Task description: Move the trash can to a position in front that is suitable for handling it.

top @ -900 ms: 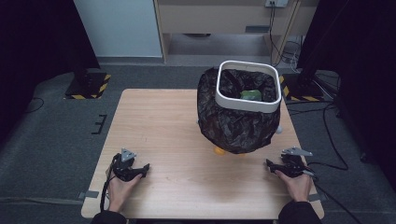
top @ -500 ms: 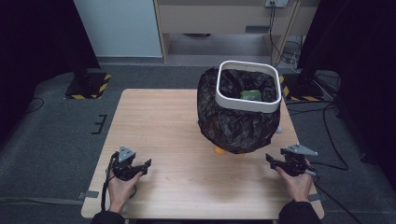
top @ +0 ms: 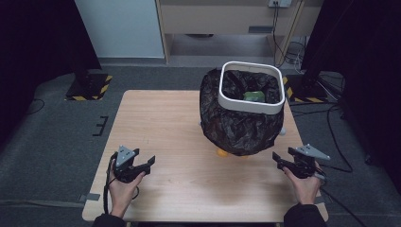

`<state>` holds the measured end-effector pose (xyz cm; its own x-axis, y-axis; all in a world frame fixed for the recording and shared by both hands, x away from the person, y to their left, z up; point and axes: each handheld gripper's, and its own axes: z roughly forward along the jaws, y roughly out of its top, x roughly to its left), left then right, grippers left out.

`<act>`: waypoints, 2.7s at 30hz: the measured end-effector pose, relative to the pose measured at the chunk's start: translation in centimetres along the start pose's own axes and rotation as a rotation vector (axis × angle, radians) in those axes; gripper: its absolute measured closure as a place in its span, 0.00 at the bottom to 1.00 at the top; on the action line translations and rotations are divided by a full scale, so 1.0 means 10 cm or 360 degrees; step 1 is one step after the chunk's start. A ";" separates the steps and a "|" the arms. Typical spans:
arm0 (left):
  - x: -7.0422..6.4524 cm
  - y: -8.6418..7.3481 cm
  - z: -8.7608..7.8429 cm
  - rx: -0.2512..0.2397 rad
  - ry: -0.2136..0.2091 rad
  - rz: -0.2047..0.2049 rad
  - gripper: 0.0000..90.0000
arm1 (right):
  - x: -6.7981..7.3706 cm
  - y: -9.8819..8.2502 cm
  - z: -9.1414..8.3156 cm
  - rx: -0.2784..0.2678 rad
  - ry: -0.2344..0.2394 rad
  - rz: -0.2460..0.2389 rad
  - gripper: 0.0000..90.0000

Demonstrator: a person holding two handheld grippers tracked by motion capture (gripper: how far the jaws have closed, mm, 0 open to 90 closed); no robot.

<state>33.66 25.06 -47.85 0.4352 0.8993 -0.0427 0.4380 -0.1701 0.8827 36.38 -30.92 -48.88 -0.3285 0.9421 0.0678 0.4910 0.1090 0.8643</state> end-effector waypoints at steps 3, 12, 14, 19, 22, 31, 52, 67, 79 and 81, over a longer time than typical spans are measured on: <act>-0.03 0.05 -0.01 -0.0023 -0.0026 -0.0003 0.30 | 0.00 0.03 -0.02 -0.0020 -0.0003 0.0002 0.30; -0.11 0.20 -0.07 -0.0108 -0.0069 -0.0027 0.31 | 0.01 0.10 -0.06 -0.0095 -0.0006 -0.0011 0.30; -0.13 0.23 -0.09 -0.0133 -0.0068 -0.0029 0.31 | 0.01 0.12 -0.08 -0.0110 -0.0007 -0.0029 0.31; -0.18 0.31 -0.12 -0.0164 -0.0082 -0.0008 0.32 | 0.01 0.17 -0.13 -0.0167 -0.0016 -0.0048 0.32; -0.19 0.36 -0.10 -0.0186 -0.0087 -0.0015 0.32 | 0.01 0.20 -0.14 -0.0194 -0.0017 -0.0042 0.32; -0.33 0.56 0.05 -0.0234 -0.0126 0.0021 0.32 | 0.04 0.27 -0.17 -0.0239 -0.0042 -0.0083 0.33; -0.61 0.77 0.47 -0.0213 -0.0224 0.0132 0.33 | 0.06 0.40 -0.15 -0.0323 -0.0037 -0.0085 0.36; -0.80 0.96 0.67 -0.0232 -0.0307 0.0158 0.33 | 0.13 0.56 -0.14 -0.0390 0.0047 -0.0086 0.36; -0.95 1.05 0.83 -0.0218 -0.0332 0.0165 0.35 | 0.12 0.63 -0.10 -0.0403 0.0058 -0.0086 0.41; -0.97 1.06 0.83 -0.0227 -0.0339 0.0165 0.35 | 0.14 0.64 -0.09 -0.0400 0.0064 -0.0105 0.43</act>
<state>40.66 11.21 -41.99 0.6344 0.7723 -0.0328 0.2737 -0.1848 0.9439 38.34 -29.24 -42.76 -0.3874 0.9216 0.0228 0.2535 0.0827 0.9638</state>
